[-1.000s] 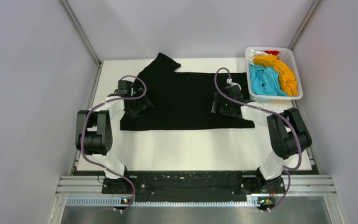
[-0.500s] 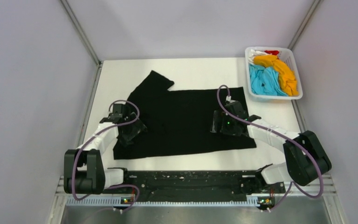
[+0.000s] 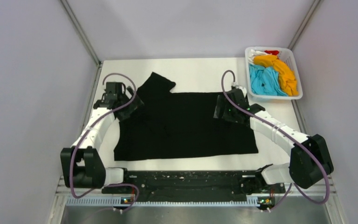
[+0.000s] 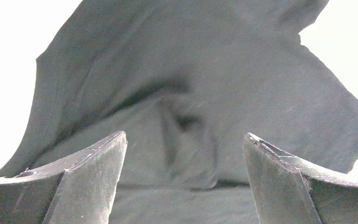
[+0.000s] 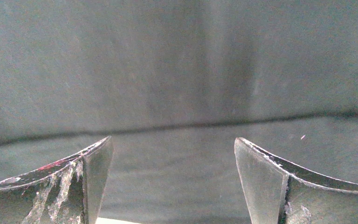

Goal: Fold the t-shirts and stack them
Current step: Grab the side of the flattened tshirt furthest away from the robot with both arms

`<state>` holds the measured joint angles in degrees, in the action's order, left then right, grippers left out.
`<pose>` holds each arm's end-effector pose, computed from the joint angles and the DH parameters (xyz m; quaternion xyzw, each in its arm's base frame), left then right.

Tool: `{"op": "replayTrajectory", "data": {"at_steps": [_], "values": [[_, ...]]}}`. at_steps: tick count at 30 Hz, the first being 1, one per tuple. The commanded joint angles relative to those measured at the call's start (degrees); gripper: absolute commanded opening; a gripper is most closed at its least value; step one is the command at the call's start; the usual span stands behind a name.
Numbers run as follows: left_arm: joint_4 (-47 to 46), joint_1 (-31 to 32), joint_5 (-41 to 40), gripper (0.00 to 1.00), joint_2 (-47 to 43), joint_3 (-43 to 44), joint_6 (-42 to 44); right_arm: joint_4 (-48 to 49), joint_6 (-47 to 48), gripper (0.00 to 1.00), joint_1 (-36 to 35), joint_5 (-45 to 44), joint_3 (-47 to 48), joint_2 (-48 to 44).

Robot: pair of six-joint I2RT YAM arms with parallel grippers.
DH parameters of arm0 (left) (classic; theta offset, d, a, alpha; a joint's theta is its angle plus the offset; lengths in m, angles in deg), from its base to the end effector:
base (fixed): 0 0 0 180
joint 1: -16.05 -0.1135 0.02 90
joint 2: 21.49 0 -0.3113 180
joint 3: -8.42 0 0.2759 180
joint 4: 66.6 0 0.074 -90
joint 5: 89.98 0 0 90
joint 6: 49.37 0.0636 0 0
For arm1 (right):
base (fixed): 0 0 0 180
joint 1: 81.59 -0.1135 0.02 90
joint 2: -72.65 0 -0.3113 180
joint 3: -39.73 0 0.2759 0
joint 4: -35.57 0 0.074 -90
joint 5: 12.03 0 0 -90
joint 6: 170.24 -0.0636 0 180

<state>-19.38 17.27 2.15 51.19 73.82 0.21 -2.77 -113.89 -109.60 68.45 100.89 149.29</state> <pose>0.2808 -0.0083 0.2637 -0.3141 0.8990 -0.1249 0.2786 0.2651 0.1291 0.2324 0.0723 0.9449 0.0909 0.3061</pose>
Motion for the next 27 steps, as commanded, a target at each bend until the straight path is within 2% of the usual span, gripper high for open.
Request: {"op": "replayTrajectory", "data": {"at_steps": [1, 6, 9, 14, 16, 22, 27], "values": [[-10.9, -0.2, 3.7, 0.99, 8.9, 11.6, 5.7, 3.3, 1.5, 0.99, 0.2, -12.0, 6.2, 0.4], [-6.9, -0.1, 7.3, 0.99, 28.5, 34.6, 12.5, 7.3, 0.8, 0.99, 4.1, -9.3, 8.3, 2.9], [-2.5, 0.2, 8.6, 0.99, 40.7, 52.8, 17.0, 8.0, 0.4, 0.99, 6.2, -7.1, 9.2, 5.4], [0.8, 0.9, 6.7, 0.99, 57.9, 75.3, 21.3, 7.4, 0.4, 0.99, 8.6, -5.4, 10.9, 8.8], [-2.2, 1.3, 8.6, 0.99, 61.7, 78.6, 22.6, 7.4, 0.7, 0.99, 9.0, -5.5, 11.5, 9.8], [-14.2, 3.0, 7.3, 0.99, 67.9, 78.7, 21.5, 7.2, 0.5, 0.99, 9.5, -5.0, 12.5, 12.1], [-15.8, 3.4, 5.9, 0.99, 72.2, 81.2, 16.4, 7.2, 0.3, 0.99, 9.6, -3.5, 12.8, 13.5]]}}
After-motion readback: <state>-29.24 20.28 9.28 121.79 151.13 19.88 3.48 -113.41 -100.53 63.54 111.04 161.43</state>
